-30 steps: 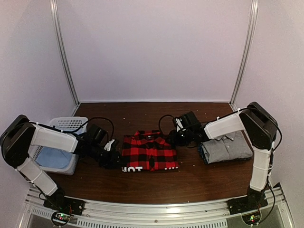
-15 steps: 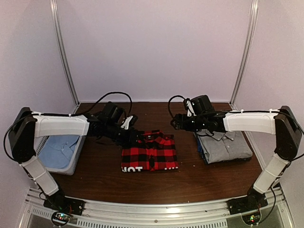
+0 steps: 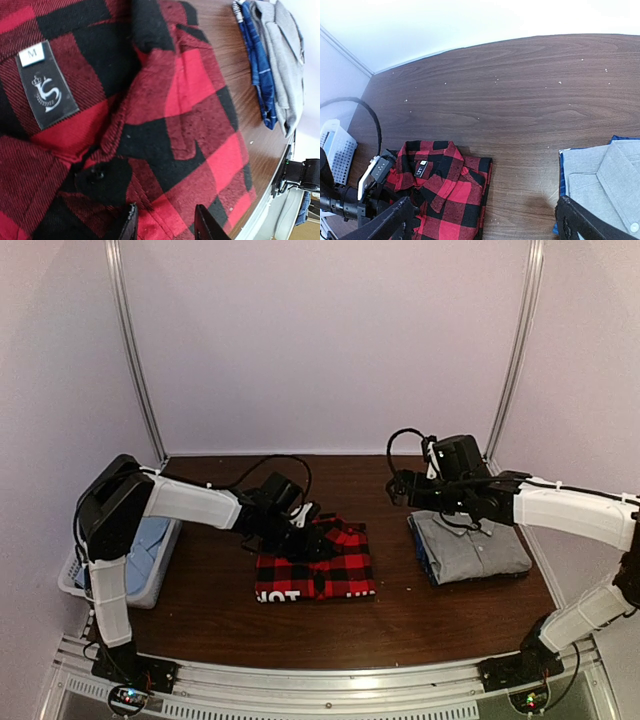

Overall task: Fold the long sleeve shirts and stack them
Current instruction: Move the square-folded shirt to the center of the board.

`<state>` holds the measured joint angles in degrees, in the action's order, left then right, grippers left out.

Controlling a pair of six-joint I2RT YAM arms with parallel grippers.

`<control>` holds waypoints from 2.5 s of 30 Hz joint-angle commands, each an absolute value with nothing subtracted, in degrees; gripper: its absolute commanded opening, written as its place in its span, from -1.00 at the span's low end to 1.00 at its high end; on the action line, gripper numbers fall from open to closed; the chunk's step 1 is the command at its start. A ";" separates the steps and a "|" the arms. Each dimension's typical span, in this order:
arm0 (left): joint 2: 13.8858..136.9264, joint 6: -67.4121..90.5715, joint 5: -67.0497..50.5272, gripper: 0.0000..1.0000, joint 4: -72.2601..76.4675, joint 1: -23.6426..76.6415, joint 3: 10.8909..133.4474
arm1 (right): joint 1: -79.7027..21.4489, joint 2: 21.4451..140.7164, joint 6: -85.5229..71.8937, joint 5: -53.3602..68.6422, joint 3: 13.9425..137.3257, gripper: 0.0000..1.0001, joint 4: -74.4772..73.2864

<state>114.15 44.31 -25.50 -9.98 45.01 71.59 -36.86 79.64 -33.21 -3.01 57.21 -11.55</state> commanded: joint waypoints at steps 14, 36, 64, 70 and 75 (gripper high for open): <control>110.82 42.69 -20.22 -0.20 -9.42 40.96 60.94 | -36.65 75.77 -33.15 -11.33 55.53 1.00 -15.66; 90.12 37.04 -17.70 -0.19 -17.41 31.77 41.25 | -36.63 78.09 -33.38 -11.25 53.08 1.00 -17.70; 98.28 38.42 -25.75 -0.18 -12.20 46.12 49.43 | -24.06 73.48 -35.17 -16.39 48.18 1.00 -22.92; 96.16 37.53 -25.28 -0.18 -13.18 46.14 51.11 | -12.30 73.68 -34.33 -16.27 47.37 1.00 -20.64; 92.17 37.49 -24.36 -0.18 -13.82 46.14 51.95 | -1.58 74.22 -34.18 -12.21 44.69 1.00 -16.18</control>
<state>96.03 37.87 -24.34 -14.09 45.52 49.69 -8.47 74.41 -34.63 -14.85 47.20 -20.32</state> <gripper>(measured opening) 0.411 0.997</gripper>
